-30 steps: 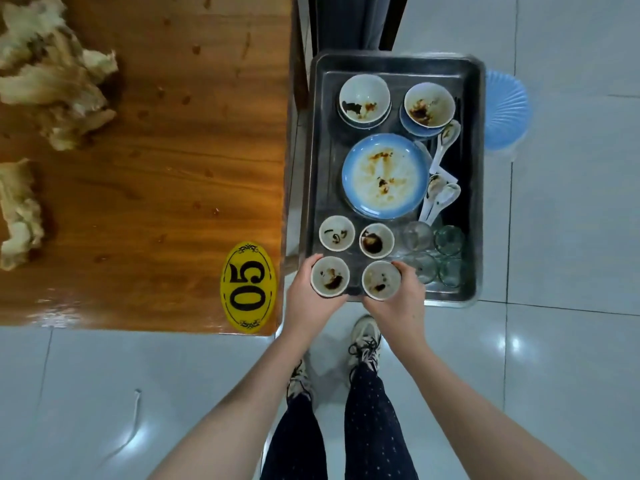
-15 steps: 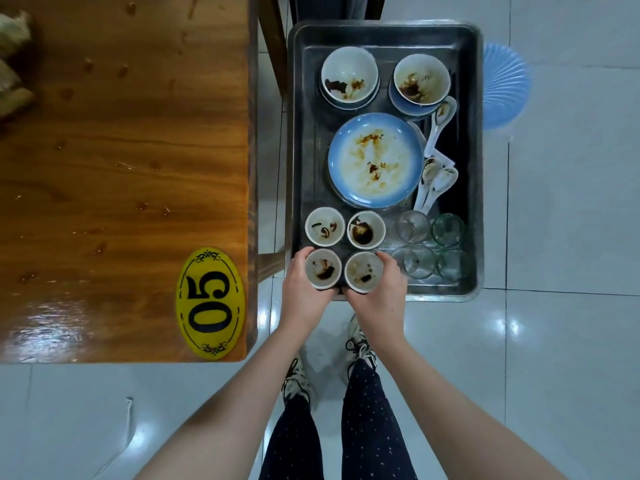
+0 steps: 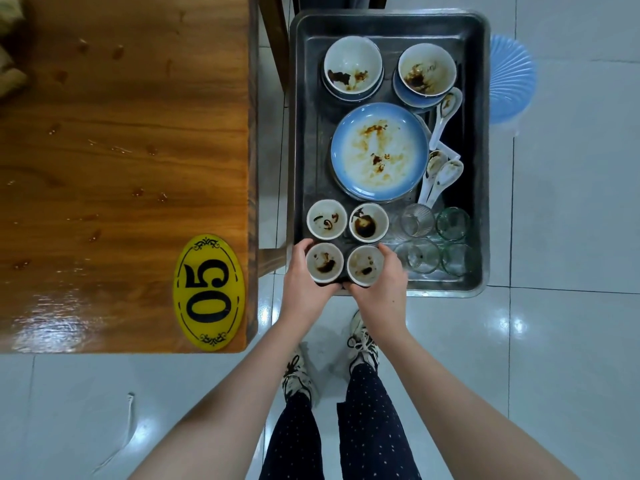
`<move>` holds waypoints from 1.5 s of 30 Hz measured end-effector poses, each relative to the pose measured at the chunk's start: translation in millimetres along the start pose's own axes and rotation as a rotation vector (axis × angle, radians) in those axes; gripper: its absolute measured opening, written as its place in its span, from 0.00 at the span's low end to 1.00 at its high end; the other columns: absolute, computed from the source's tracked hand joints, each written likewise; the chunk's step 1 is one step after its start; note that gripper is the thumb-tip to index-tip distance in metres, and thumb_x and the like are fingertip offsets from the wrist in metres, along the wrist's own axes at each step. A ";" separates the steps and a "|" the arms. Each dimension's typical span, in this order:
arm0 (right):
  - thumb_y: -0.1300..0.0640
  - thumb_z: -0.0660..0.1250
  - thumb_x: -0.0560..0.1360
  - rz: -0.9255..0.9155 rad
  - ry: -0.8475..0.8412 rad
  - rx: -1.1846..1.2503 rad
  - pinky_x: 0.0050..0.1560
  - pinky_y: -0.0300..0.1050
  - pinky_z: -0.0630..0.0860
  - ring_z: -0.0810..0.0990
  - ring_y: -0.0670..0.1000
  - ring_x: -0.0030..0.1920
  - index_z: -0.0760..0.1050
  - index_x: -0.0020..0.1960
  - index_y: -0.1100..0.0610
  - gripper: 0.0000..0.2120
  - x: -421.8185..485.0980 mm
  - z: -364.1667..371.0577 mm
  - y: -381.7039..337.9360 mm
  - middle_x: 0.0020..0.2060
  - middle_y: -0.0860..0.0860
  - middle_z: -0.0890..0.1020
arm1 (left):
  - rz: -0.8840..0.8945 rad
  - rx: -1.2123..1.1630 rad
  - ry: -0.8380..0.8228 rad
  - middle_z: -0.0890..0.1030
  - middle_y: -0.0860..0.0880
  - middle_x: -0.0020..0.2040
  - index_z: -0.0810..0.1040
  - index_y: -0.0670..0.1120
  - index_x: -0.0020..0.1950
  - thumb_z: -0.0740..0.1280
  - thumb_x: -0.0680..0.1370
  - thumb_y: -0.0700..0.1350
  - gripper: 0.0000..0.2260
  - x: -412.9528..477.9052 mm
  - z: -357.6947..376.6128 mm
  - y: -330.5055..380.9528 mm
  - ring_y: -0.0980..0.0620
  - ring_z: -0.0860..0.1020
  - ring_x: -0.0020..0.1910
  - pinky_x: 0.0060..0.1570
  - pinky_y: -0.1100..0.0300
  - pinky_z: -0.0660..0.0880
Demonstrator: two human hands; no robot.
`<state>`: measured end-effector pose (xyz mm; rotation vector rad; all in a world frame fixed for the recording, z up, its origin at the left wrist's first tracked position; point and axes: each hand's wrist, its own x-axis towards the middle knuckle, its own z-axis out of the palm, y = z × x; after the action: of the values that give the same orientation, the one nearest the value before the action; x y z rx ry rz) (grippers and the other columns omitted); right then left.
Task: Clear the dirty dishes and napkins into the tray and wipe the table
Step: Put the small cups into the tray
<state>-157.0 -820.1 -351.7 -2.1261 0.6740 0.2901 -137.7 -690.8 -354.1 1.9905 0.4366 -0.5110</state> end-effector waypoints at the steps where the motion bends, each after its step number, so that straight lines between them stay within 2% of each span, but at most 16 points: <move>1: 0.61 0.79 0.63 -0.003 0.002 -0.001 0.64 0.41 0.64 0.66 0.51 0.65 0.64 0.71 0.56 0.41 -0.3 -1.0 -1.1 0.64 0.49 0.73 | 0.003 -0.004 -0.011 0.73 0.65 0.54 0.65 0.55 0.65 0.82 0.60 0.46 0.39 -1.0 -0.5 0.6 0.66 0.74 0.52 0.44 0.78 0.69; 4: 0.62 0.78 0.64 -0.009 -0.011 0.003 0.68 0.47 0.66 0.67 0.52 0.67 0.63 0.73 0.56 0.42 -2.1 -5.3 -5.2 0.66 0.49 0.72 | -0.002 -0.023 -0.032 0.72 0.66 0.55 0.64 0.55 0.67 0.82 0.60 0.45 0.42 -4.7 -1.9 2.6 0.65 0.73 0.55 0.49 0.75 0.69; 8: 0.64 0.77 0.66 -0.006 -0.010 0.017 0.69 0.51 0.65 0.66 0.52 0.70 0.62 0.73 0.56 0.40 -9.3 -13.2 -8.9 0.68 0.50 0.71 | 0.000 -0.028 -0.049 0.74 0.57 0.62 0.64 0.54 0.69 0.82 0.61 0.45 0.42 -10.9 -6.4 6.1 0.58 0.73 0.61 0.58 0.63 0.72; 10: 0.64 0.76 0.67 -0.008 -0.003 0.007 0.70 0.47 0.64 0.65 0.51 0.70 0.62 0.73 0.56 0.39 -14.2 -18.6 -11.5 0.69 0.50 0.70 | 0.007 -0.015 -0.046 0.75 0.56 0.62 0.64 0.55 0.69 0.80 0.64 0.43 0.39 -15.2 -10.4 11.0 0.57 0.73 0.61 0.59 0.62 0.73; 13: 0.64 0.75 0.68 -0.020 0.027 0.001 0.64 0.38 0.63 0.66 0.50 0.68 0.64 0.72 0.54 0.37 -21.3 -28.5 -18.9 0.67 0.47 0.72 | 0.021 0.031 -0.031 0.73 0.54 0.66 0.64 0.54 0.69 0.78 0.67 0.40 0.37 -22.9 -16.2 20.2 0.55 0.72 0.65 0.65 0.56 0.71; 16: 0.63 0.74 0.69 -0.037 0.050 0.004 0.62 0.36 0.61 0.68 0.49 0.66 0.65 0.71 0.54 0.34 -28.6 -41.2 -28.4 0.65 0.48 0.73 | 0.037 0.073 -0.053 0.71 0.51 0.68 0.64 0.53 0.70 0.77 0.69 0.40 0.35 -33.7 -19.2 33.3 0.52 0.70 0.67 0.66 0.52 0.70; 19: 0.65 0.72 0.70 -0.051 0.071 0.006 0.60 0.35 0.63 0.70 0.47 0.61 0.65 0.71 0.54 0.32 -37.8 -56.1 -37.8 0.63 0.49 0.74 | 0.073 0.109 -0.076 0.69 0.50 0.70 0.64 0.52 0.71 0.72 0.74 0.39 0.29 -46.2 -20.1 49.3 0.51 0.69 0.68 0.67 0.52 0.69; 24: 0.68 0.70 0.71 -0.090 0.117 0.005 0.66 0.38 0.64 0.69 0.49 0.67 0.66 0.71 0.55 0.31 -53.6 -91.7 -57.8 0.66 0.49 0.73 | 0.117 0.124 -0.086 0.68 0.52 0.71 0.64 0.51 0.73 0.60 0.81 0.37 0.21 -68.0 -25.5 82.9 0.54 0.65 0.71 0.65 0.63 0.63; 27: 0.67 0.69 0.72 -0.113 0.129 0.009 0.66 0.44 0.67 0.70 0.49 0.65 0.67 0.71 0.54 0.30 -61.4 -116.8 -73.7 0.65 0.49 0.73 | 0.139 0.113 -0.097 0.67 0.52 0.71 0.65 0.50 0.73 0.59 0.81 0.36 0.21 -81.3 -33.7 108.6 0.55 0.64 0.71 0.69 0.60 0.63; 29: 0.66 0.70 0.72 -0.112 0.129 0.021 0.62 0.40 0.67 0.70 0.47 0.62 0.67 0.71 0.54 0.29 -65.4 -133.9 -86.3 0.63 0.48 0.74 | 0.143 0.082 -0.091 0.68 0.53 0.70 0.65 0.50 0.73 0.59 0.81 0.36 0.21 -89.4 -41.0 128.5 0.55 0.66 0.69 0.70 0.55 0.64; 32: 0.67 0.70 0.71 -0.131 0.117 0.041 0.62 0.42 0.70 0.73 0.49 0.60 0.67 0.70 0.56 0.30 -68.1 -162.1 -106.8 0.61 0.50 0.75 | 0.142 0.003 -0.070 0.71 0.54 0.67 0.66 0.50 0.71 0.60 0.80 0.36 0.21 -99.1 -55.7 161.1 0.56 0.71 0.61 0.65 0.55 0.70; 35: 0.68 0.70 0.70 -0.139 0.125 0.070 0.52 0.25 0.68 0.72 0.45 0.56 0.68 0.70 0.54 0.30 -66.6 -193.1 -131.4 0.58 0.47 0.75 | 0.149 -0.073 -0.034 0.75 0.54 0.60 0.68 0.54 0.68 0.62 0.79 0.37 0.20 -106.1 -76.3 193.7 0.57 0.75 0.53 0.53 0.52 0.78; 37: 0.68 0.69 0.70 -0.181 0.133 0.072 0.52 0.21 0.65 0.72 0.44 0.57 0.68 0.70 0.54 0.30 -63.0 -213.8 -152.5 0.59 0.47 0.75 | 0.166 -0.097 0.014 0.76 0.55 0.57 0.68 0.55 0.67 0.64 0.79 0.37 0.20 -108.9 -92.9 213.7 0.59 0.76 0.50 0.45 0.61 0.78; 39: 0.68 0.69 0.71 -0.237 0.117 0.067 0.63 0.35 0.69 0.73 0.46 0.61 0.69 0.69 0.55 0.29 -58.1 -232.3 -174.5 0.61 0.48 0.76 | 0.184 -0.104 0.056 0.76 0.54 0.57 0.69 0.54 0.67 0.65 0.78 0.37 0.20 -110.5 -110.6 231.4 0.59 0.76 0.49 0.37 0.71 0.74; 41: 0.68 0.68 0.71 -0.262 0.091 0.073 0.66 0.48 0.70 0.73 0.49 0.64 0.67 0.70 0.55 0.30 -54.2 -248.1 -199.6 0.63 0.49 0.75 | 0.207 -0.095 0.102 0.76 0.53 0.57 0.69 0.52 0.67 0.66 0.78 0.37 0.20 -111.8 -132.4 248.3 0.60 0.76 0.49 0.35 0.72 0.72; 45: 0.70 0.68 0.70 -0.340 0.062 0.086 0.66 0.50 0.71 0.73 0.51 0.64 0.67 0.70 0.55 0.30 -44.1 -268.9 -250.3 0.63 0.51 0.76 | 0.252 -0.084 0.219 0.77 0.54 0.54 0.70 0.51 0.67 0.66 0.78 0.37 0.19 -112.9 -181.1 278.0 0.58 0.77 0.47 0.32 0.73 0.73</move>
<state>-62.3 -898.5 -2.7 -2.1295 0.3430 0.0093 -62.0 -661.2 -13.2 1.9920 0.3288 -0.1154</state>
